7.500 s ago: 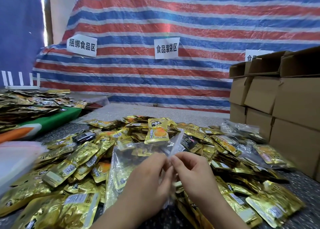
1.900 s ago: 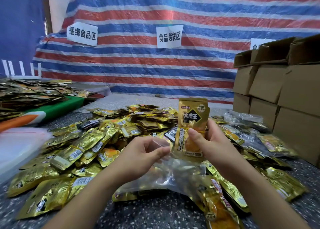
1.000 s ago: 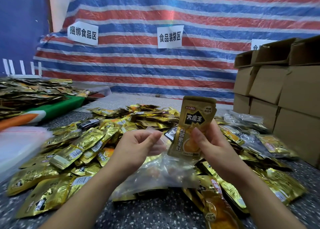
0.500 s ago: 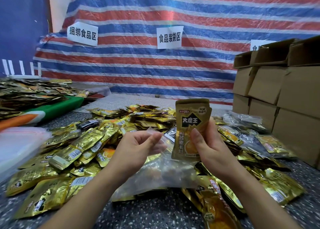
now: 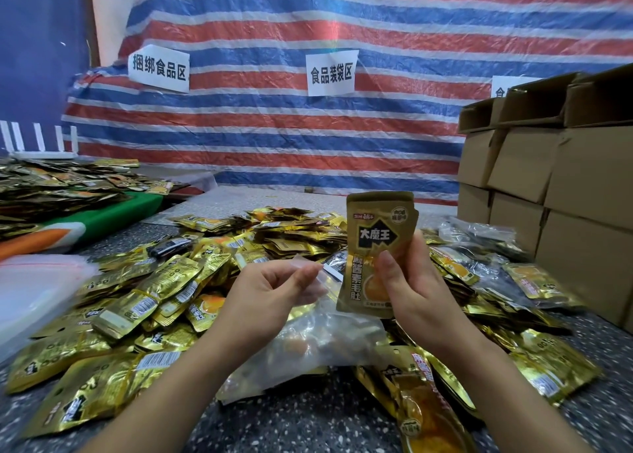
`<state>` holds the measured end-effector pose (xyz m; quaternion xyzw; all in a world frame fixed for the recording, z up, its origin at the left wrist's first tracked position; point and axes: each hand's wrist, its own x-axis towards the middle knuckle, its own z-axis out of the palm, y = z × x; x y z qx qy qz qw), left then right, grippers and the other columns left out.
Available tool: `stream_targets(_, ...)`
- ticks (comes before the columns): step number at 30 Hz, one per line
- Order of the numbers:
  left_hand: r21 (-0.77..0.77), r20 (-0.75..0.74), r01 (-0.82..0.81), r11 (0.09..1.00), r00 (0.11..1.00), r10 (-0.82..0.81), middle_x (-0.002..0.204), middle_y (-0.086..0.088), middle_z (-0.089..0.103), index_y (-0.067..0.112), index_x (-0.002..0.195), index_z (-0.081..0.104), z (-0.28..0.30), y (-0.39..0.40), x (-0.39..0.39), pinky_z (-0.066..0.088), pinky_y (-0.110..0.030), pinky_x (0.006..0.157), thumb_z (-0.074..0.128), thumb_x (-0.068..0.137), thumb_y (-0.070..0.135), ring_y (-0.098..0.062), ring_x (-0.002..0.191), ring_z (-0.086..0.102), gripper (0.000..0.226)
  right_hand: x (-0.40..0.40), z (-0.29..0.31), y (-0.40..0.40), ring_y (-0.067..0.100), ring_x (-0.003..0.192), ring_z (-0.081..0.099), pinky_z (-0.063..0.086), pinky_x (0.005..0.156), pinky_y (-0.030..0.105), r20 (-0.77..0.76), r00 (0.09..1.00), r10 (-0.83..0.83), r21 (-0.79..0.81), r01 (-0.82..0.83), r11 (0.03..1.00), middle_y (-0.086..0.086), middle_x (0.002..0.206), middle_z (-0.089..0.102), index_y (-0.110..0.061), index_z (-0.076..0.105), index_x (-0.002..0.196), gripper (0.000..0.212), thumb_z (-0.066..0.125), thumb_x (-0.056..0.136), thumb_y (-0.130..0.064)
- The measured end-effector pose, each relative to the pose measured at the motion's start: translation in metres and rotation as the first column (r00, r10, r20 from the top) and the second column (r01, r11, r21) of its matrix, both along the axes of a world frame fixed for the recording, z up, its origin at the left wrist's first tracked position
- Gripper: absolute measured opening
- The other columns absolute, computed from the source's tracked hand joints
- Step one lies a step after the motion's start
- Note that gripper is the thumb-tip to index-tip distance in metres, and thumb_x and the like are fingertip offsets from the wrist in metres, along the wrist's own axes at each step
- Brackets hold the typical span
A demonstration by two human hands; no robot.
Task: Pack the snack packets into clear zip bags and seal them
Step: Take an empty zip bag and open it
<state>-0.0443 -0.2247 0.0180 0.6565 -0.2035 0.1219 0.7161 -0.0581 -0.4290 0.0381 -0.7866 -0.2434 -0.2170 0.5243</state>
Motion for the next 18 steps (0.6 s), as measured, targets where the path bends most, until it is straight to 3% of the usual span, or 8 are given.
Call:
stream_targets(3, 0.016, 0.016, 0.017, 1.0, 1.0, -0.017, 0.095, 0.003, 0.076, 0.015, 0.069, 0.08, -0.002, -0.001, 0.0, 0.058, -0.022, 0.071, 0.068, 0.071, 0.043, -0.02, 0.084, 0.074, 0.031, 0.002, -0.003, 0.001, 0.009, 0.097, 0.067, 0.058, 0.085, 0.041, -0.001, 0.999, 0.035, -0.008, -0.035, 0.999, -0.018, 0.103, 0.064, -0.04, 0.044, 0.11, 0.046, 0.046, 0.079, -0.073)
stream_targets(8, 0.176, 0.108, -0.07, 0.982, 0.993, 0.051, 0.1, 0.012, 0.076, 0.016, 0.076, 0.079, -0.007, 0.003, 0.004, 0.059, -0.032, 0.082, 0.065, 0.075, 0.046, -0.009, 0.098, 0.071, 0.033, 0.005, -0.006, 0.006, 0.008, 0.104, 0.068, 0.058, 0.082, 0.027, -0.033, 0.984, 0.176, 0.145, -0.169, 0.975, -0.017, 0.109, 0.068, -0.045, 0.051, 0.112, 0.033, 0.054, 0.082, -0.059)
stream_targets(11, 0.248, 0.179, -0.098, 0.964, 0.982, 0.054, 0.105, 0.018, 0.074, 0.035, 0.099, 0.074, -0.007, 0.003, 0.001, 0.055, -0.029, 0.088, 0.063, 0.078, 0.048, -0.003, 0.103, 0.068, 0.027, 0.005, -0.007, 0.01, 0.008, 0.106, 0.068, 0.055, 0.079, 0.018, -0.055, 0.969, 0.242, 0.282, -0.218, 0.934, -0.015, 0.114, 0.069, -0.046, 0.055, 0.113, 0.027, 0.054, 0.087, -0.051)
stream_targets(14, 0.249, 0.235, -0.111, 0.962, 0.971, 0.051, 0.105, 0.02, 0.073, 0.041, 0.109, 0.068, -0.007, 0.002, 0.0, 0.055, -0.024, 0.087, 0.063, 0.08, 0.048, -0.002, 0.104, 0.068, 0.03, 0.007, -0.008, 0.01, 0.009, 0.104, 0.069, 0.056, 0.077, 0.019, -0.067, 0.968, 0.242, 0.372, -0.201, 0.906, -0.014, 0.112, 0.071, -0.035, 0.052, 0.118, 0.029, 0.051, 0.09, -0.042)
stream_targets(18, 0.142, 0.302, -0.154, 0.978, 0.947, 0.105, 0.102, 0.017, 0.074, 0.03, 0.105, 0.072, -0.004, 0.004, -0.004, 0.056, -0.02, 0.08, 0.063, 0.081, 0.045, -0.004, 0.099, 0.07, 0.03, 0.005, -0.005, 0.007, 0.01, 0.105, 0.069, 0.056, 0.077, 0.021, -0.041, 0.973, 0.227, 0.388, -0.194, 0.901, -0.013, 0.111, 0.07, -0.028, 0.049, 0.121, 0.036, 0.051, 0.088, -0.041)
